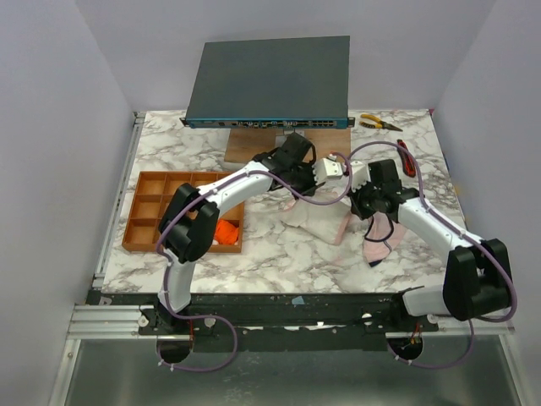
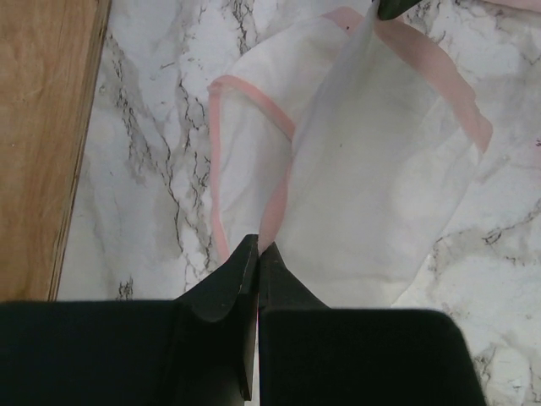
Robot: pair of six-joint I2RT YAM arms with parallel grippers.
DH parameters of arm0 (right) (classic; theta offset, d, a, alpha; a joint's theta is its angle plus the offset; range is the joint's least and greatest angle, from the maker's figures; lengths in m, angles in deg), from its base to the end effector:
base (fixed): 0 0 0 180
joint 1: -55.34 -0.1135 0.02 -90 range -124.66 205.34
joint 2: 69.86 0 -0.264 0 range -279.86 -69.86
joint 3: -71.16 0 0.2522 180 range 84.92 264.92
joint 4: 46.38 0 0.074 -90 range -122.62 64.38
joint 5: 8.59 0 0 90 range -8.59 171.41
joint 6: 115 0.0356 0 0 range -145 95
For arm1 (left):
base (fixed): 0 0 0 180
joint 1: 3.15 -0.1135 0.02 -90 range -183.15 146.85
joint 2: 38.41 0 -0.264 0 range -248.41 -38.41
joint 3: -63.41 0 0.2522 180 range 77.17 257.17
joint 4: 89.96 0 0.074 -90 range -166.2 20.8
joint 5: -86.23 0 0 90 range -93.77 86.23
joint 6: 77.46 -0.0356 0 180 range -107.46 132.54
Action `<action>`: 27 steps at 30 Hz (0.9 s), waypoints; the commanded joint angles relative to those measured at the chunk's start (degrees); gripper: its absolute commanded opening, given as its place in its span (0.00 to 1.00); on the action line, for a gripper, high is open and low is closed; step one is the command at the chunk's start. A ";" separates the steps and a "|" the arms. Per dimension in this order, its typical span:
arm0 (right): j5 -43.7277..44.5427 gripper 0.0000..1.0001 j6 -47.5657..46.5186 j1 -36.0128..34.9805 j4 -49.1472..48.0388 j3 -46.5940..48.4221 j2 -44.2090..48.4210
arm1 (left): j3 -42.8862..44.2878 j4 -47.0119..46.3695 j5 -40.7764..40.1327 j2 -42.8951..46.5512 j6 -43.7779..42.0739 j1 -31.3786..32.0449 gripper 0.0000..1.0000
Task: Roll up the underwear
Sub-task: Fold the underwear at the center of the board.
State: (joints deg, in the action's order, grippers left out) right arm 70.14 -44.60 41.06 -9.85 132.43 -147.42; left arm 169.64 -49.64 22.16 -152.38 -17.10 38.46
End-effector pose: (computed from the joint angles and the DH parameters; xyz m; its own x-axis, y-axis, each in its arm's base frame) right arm 0.2609 0.0736 0.2138 -0.6078 -0.4942 -0.6215 -0.5947 0.8020 -0.0560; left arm 0.3246 -0.3091 0.2419 -0.0800 0.6659 -0.7418 0.9840 0.1715 0.0478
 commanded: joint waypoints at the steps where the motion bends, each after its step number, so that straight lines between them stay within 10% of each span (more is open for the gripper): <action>1: 0.87 0.01 -0.91 0.84 -1.58 1.51 -2.74 | 3.59 1.08 -3.41 -3.00 -2.69 -0.47 0.00; 27: 3.65 0.07 -1.72 2.44 -4.71 4.02 -12.18 | 7.53 -1.09 -14.78 -9.34 -1.92 0.42 0.07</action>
State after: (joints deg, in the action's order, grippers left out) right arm 71.45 -45.64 43.09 -13.72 135.53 -158.24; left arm 175.43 -50.84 13.39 -160.03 -20.95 38.59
